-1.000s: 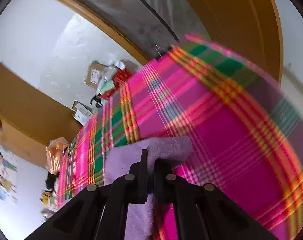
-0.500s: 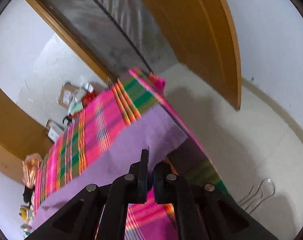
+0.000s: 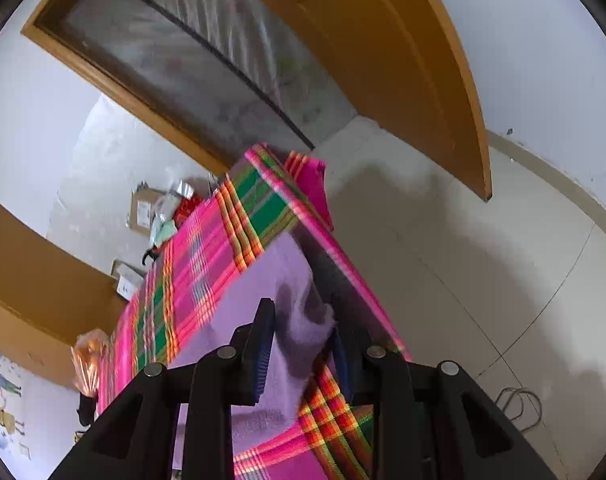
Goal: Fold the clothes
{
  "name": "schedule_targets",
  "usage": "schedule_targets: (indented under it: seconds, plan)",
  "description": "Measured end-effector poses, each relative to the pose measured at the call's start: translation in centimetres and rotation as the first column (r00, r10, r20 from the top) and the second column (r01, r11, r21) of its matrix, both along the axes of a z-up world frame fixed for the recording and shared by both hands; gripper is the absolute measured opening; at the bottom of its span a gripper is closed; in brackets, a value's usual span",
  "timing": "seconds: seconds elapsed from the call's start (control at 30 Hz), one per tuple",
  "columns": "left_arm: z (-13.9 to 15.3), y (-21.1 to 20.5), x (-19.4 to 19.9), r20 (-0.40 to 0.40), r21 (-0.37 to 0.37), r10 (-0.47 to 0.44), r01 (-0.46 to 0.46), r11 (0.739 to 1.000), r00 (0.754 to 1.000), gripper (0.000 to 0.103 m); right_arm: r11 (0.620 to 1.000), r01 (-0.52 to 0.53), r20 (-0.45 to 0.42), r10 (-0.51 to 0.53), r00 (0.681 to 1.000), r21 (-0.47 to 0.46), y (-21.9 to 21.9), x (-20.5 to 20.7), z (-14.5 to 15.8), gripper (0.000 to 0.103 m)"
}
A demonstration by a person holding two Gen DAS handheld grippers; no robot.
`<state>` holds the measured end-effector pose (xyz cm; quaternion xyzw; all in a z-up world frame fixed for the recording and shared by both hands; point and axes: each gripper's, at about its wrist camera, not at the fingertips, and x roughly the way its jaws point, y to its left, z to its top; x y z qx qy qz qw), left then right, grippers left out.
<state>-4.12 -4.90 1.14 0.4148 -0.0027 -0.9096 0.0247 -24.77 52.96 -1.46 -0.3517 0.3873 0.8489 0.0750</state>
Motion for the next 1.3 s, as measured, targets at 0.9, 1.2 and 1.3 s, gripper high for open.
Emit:
schedule_targets:
  seconds: [0.9, 1.2, 1.3]
  plan:
    - [0.2, 6.9, -4.4, 0.008, -0.033, -0.098, 0.098, 0.995, 0.995, 0.014, 0.975, -0.05, 0.07, 0.036, 0.997, 0.218, 1.3, 0.9, 2.7, 0.012]
    - [0.2, 7.2, -4.2, 0.008, -0.039, -0.097, 0.097, 0.995, 0.995, 0.014, 0.983, 0.037, 0.016, -0.041, 0.999, 0.182, 4.3, 2.1, 3.1, 0.023]
    - [0.2, 7.3, -4.3, 0.008, -0.05, -0.096, 0.096, 0.994, 0.995, 0.014, 0.982, -0.026, 0.008, 0.025, 1.0, 0.185, 4.0, 1.3, 3.3, 0.029]
